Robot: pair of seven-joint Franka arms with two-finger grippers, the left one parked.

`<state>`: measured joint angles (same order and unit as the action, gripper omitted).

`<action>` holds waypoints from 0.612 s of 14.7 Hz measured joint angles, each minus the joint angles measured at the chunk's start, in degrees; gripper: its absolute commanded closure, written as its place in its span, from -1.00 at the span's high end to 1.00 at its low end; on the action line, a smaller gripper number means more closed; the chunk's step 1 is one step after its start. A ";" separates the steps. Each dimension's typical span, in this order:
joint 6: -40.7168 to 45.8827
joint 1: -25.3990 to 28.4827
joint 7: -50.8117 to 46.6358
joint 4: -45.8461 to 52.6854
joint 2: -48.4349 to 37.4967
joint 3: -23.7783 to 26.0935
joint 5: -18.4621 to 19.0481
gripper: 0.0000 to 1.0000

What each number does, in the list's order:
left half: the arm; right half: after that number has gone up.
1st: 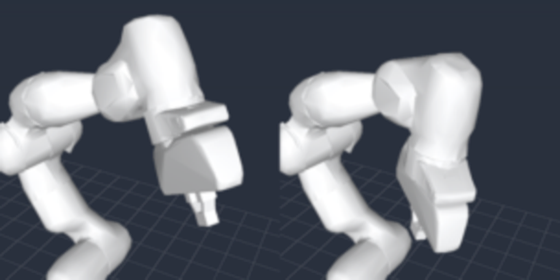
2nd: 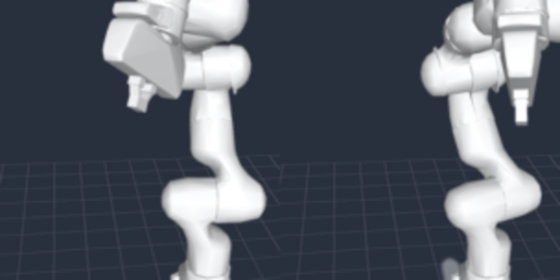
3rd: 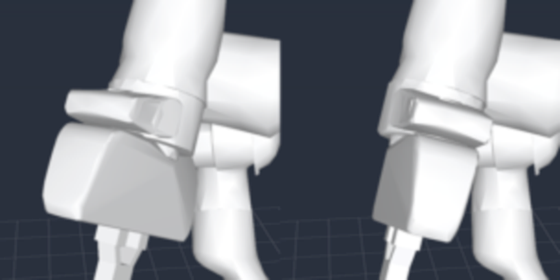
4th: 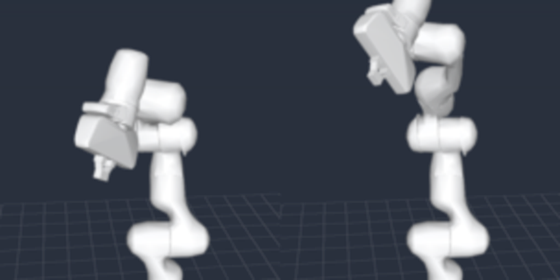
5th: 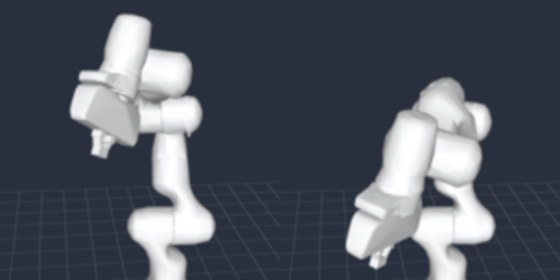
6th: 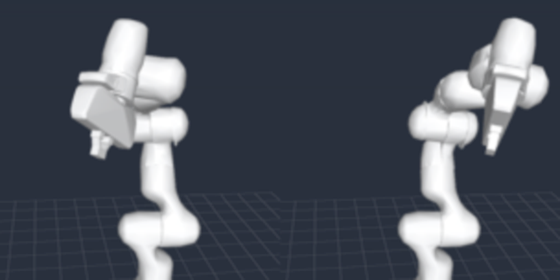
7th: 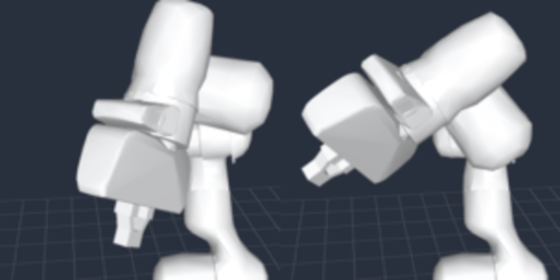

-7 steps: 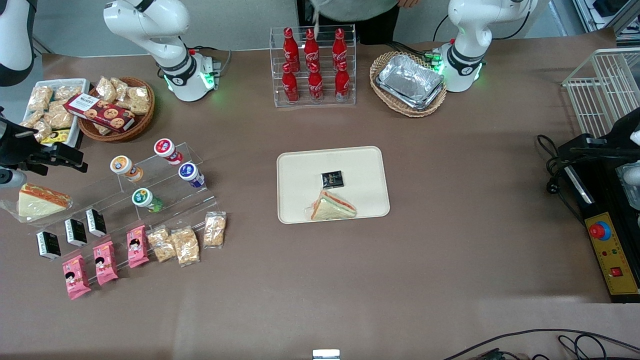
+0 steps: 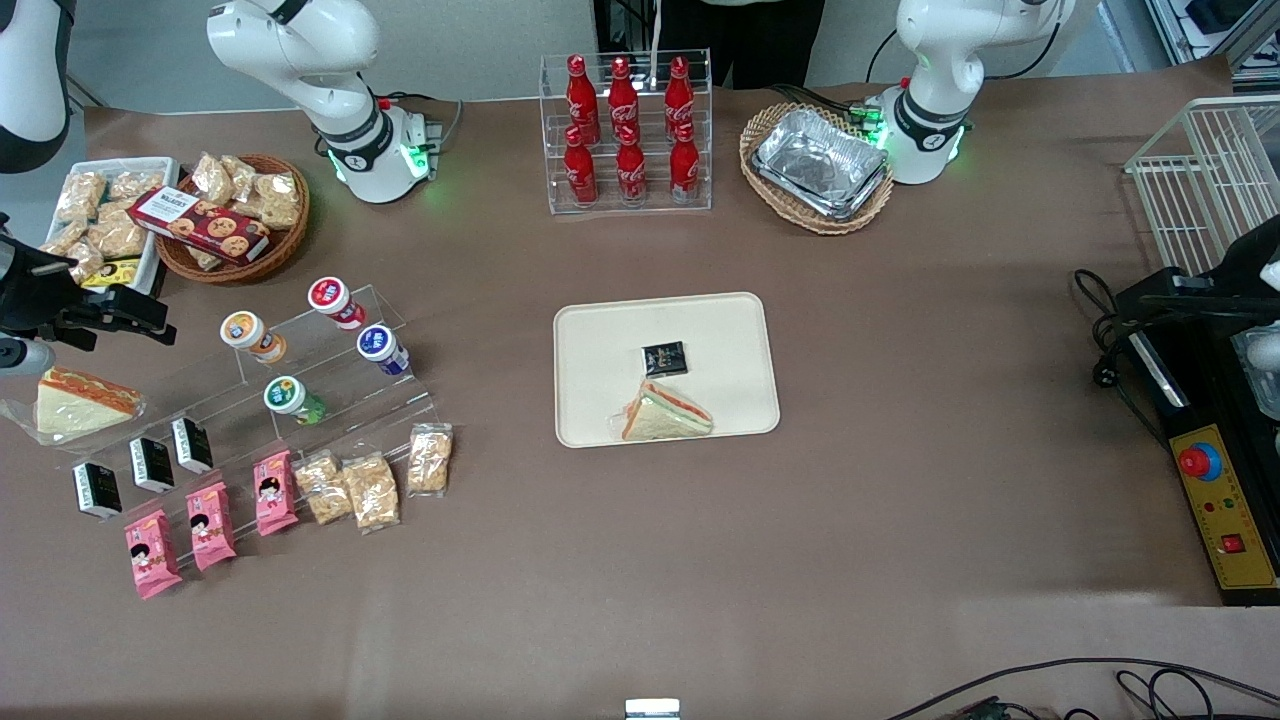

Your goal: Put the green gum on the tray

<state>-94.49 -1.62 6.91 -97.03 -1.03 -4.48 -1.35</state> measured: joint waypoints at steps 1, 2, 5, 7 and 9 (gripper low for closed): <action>0.00 0.00 0.00 0.00 0.01 0.00 0.00 1.00; 0.00 0.08 0.01 0.00 0.06 0.04 0.00 1.00; 0.00 1.32 0.01 -0.14 0.42 0.16 0.97 1.00; 0.00 1.67 0.01 -0.22 0.54 0.25 1.85 1.00; 0.25 1.77 0.06 -0.22 0.32 0.42 1.86 1.00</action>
<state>-94.24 0.15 6.97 -97.24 -0.70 -4.06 0.51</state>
